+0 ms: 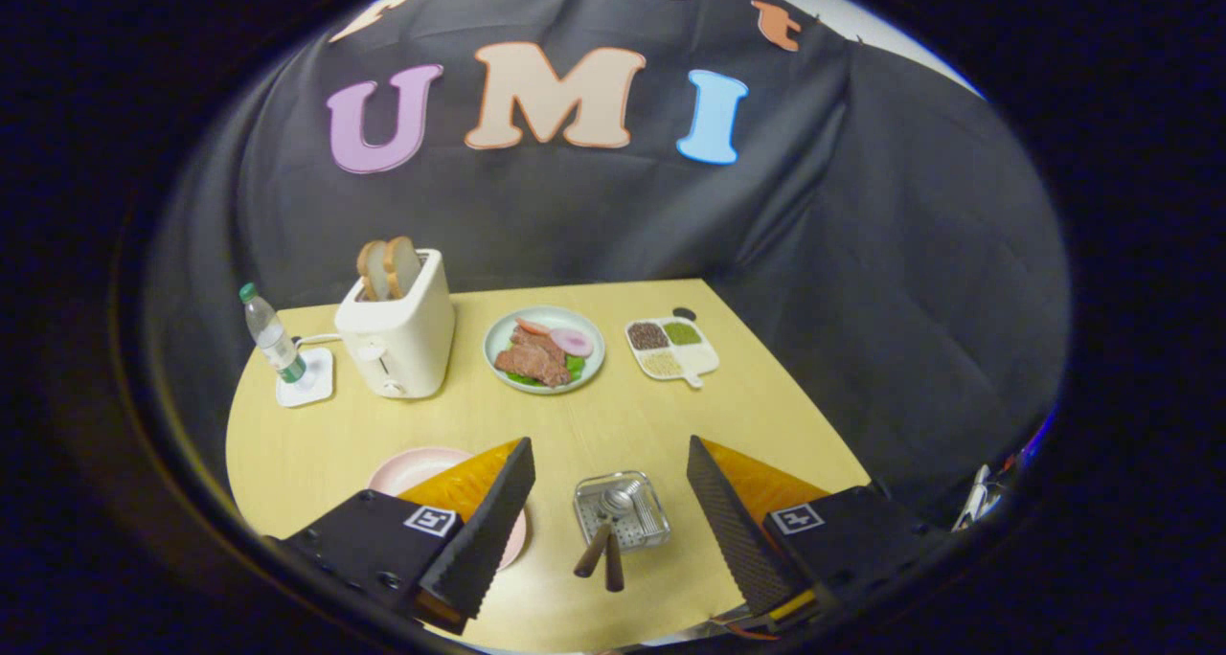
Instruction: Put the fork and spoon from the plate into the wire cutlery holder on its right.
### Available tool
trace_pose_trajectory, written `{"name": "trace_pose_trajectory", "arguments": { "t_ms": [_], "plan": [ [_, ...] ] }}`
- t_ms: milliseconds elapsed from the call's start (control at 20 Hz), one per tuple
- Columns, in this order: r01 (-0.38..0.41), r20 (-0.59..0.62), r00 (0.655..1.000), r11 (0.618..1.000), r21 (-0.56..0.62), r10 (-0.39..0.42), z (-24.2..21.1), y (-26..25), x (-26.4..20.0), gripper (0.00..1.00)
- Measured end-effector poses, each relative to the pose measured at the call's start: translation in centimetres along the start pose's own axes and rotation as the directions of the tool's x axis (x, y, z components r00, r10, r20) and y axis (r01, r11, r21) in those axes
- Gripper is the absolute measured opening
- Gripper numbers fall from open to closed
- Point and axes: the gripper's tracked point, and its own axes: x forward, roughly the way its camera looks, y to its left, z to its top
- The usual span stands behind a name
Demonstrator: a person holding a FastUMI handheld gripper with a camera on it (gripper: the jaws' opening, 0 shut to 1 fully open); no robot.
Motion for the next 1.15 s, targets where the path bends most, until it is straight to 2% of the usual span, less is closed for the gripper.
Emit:
{"name": "trace_pose_trajectory", "arguments": {
  "t_ms": [200, 400, 600, 700, 1150],
  "plan": [
    [-0.047, 0.207, 0.977, 0.999, 0.005, 0.045, 3.8, 1.2, -1.1, 1.0],
    [-0.124, 0.361, 0.927, 0.991, 0.048, 0.098, 6.9, 2.2, -3.2, 1.0],
    [-0.12, 0.462, 0.882, 0.992, 0.041, 0.088, 7.9, 1.1, -5.1, 1.0],
    [-0.12, 0.483, 0.872, 0.992, 0.043, 0.085, 7.1, 0.9, -5.6, 1.0],
    [-0.123, 0.423, 0.899, 0.992, 0.002, 0.111, 3.7, 0.8, -5.9, 1.0]
  ]
}}
